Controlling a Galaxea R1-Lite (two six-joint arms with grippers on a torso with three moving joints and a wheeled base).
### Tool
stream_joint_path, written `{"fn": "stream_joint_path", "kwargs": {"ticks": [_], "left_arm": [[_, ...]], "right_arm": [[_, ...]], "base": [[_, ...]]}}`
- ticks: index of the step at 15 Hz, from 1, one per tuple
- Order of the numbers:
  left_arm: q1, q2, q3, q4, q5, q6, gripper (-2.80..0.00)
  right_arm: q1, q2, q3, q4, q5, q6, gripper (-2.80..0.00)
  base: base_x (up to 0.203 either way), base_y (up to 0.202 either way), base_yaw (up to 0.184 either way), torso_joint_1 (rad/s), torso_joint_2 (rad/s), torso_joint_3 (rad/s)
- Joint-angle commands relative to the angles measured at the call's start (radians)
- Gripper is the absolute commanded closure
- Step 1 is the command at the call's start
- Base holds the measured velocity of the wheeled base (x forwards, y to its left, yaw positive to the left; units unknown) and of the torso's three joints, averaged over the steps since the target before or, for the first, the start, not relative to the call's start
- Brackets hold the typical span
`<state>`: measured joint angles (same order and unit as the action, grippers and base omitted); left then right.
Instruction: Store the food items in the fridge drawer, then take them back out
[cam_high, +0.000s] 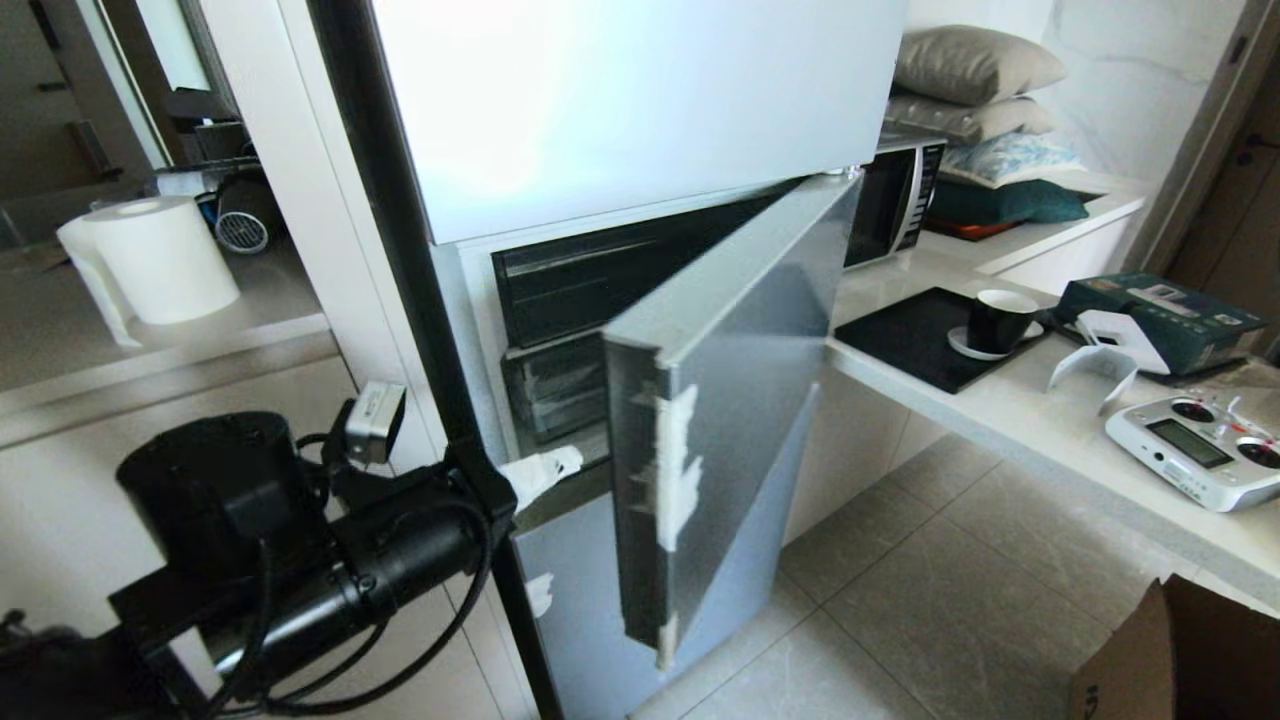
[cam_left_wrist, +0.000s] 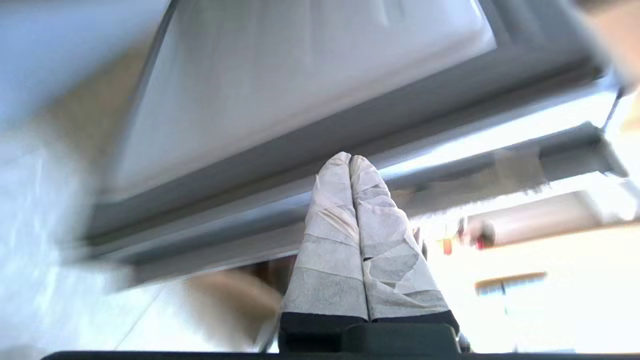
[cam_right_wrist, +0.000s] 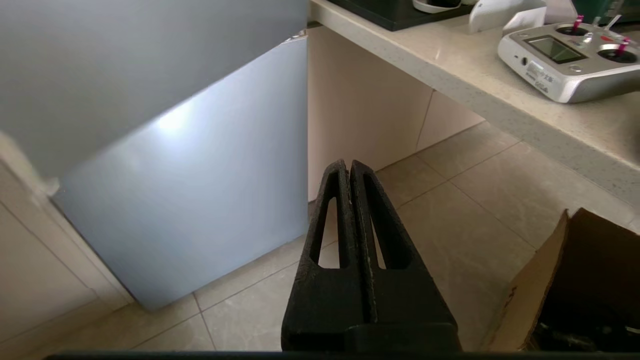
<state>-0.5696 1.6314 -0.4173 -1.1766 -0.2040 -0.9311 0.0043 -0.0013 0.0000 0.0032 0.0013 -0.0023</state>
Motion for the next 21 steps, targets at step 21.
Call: {"fn": "stream_joint_path", "kwargs": {"ticks": [21], "left_arm": [[0.413, -1.173, -0.077, 1.137, 0.169, 1.055, 0.00]], "right_arm": [[0.017, 0.824, -0.553, -0.001, -0.234, 0.182, 0.00]], "base": [[0.000, 0.000, 0.000, 0.000, 0.00, 0.000]]}}
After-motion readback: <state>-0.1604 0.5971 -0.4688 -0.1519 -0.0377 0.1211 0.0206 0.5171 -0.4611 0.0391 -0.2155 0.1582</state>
